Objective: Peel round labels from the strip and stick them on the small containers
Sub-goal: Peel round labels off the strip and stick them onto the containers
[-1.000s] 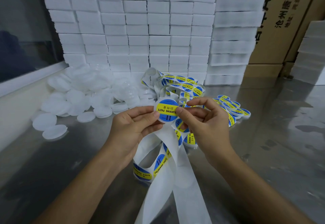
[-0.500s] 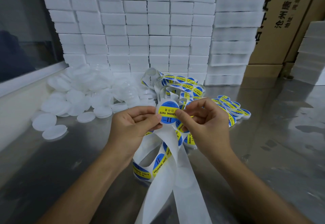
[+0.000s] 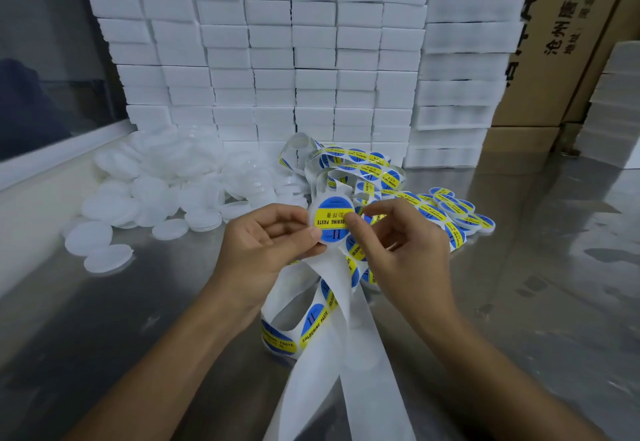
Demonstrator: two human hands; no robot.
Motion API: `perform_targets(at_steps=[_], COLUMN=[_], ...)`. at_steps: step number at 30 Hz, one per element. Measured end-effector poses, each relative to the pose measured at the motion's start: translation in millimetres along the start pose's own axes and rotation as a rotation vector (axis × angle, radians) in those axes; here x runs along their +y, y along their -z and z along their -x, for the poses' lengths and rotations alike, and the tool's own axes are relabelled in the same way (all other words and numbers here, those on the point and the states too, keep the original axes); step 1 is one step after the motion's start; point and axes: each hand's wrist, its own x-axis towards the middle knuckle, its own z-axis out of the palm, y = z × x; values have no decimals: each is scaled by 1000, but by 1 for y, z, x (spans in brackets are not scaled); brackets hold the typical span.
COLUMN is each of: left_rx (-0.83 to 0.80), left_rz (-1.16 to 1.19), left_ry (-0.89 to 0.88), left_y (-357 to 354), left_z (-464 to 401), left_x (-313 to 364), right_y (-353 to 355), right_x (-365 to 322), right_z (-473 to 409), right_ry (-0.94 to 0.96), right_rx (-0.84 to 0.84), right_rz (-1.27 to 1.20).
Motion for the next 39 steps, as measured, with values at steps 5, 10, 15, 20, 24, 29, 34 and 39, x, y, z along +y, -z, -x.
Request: perform_targets(at_steps=[5,10,15,20,24,29,34,39], left_rx=[-76,-139,-159,-192,-193,-209,-82,-18], left_rz=[102,78,21,-19,-48,-190,-175,-257], left_ry=[29,65,33,55,43,-13,-27,-82], left_y=[-3,-4,-4,-1,-2,-2,0,8], left_z=[1,2,1,2,3,4,-2,-6], left_x=[0,0,0,-1,-2,-2,-2,-3], right_y=[-7,-7,-8,-11,-9,-10,-7,-9], right_x=[-5,-6,-9,-3,-1,0,4,1], right_z=[7,1,5,2,2,3,0,4], right_ry=[-37,-120,-193,-251,-233,-263,-210,-175], right_rx=[-196,-111,-151,-136,-135,-110,-256,-432], right_rz=[-201,-362,-354,-338,-316,-230,-377,-398])
